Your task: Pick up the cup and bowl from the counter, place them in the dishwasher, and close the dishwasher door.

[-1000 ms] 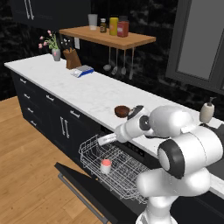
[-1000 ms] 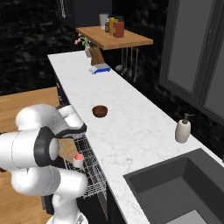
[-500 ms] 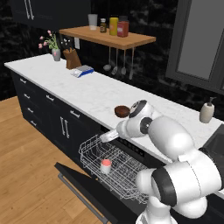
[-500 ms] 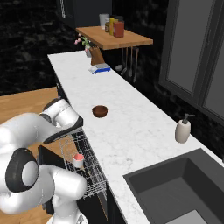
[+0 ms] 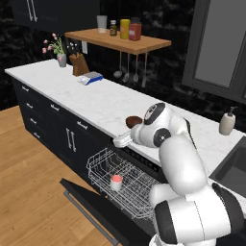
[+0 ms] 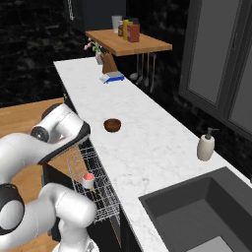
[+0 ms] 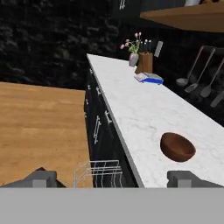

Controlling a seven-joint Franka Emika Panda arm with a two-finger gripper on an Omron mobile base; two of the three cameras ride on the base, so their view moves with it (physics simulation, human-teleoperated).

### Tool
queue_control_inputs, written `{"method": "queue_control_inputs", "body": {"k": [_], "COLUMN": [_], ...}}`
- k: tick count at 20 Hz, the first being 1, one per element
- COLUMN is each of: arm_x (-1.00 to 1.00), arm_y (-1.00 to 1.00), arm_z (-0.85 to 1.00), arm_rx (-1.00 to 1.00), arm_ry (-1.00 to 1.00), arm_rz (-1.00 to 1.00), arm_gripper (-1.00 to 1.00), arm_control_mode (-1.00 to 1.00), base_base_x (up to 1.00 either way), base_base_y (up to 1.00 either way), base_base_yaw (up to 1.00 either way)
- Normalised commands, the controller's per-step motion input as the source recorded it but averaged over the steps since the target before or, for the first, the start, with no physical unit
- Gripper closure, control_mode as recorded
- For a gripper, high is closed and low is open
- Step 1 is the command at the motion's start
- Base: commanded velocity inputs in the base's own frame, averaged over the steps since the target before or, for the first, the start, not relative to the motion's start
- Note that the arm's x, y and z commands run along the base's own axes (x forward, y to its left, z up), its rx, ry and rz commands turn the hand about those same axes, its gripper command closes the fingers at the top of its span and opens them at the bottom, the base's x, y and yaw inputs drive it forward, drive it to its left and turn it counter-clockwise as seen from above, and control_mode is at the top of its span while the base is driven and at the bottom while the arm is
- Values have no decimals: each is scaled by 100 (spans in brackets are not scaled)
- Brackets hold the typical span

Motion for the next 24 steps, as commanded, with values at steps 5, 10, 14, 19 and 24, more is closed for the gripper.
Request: {"method": "queue_control_inputs", "body": {"k": [5,10,14,19,24], "arm_x": [13,18,14,25,22], "arm_y": [-9,-20,-36,-34,-22], "arm_z": [100,100,100,99,84], "arm_rx": [-6,-5,-1,1,0], "arm_ry": [6,11,33,66,80], "arm_rz": [1,1,2,8,8], "arm_gripper": [-100,-100,-100,-100,-100], "arm_control_mode": [-100,-100,-100,-100,-100], "base_base_x": [0,0,0,0,0], "base_base_y": [0,0,0,0,0], "base_base_yaw": [0,0,0,0,0]}}
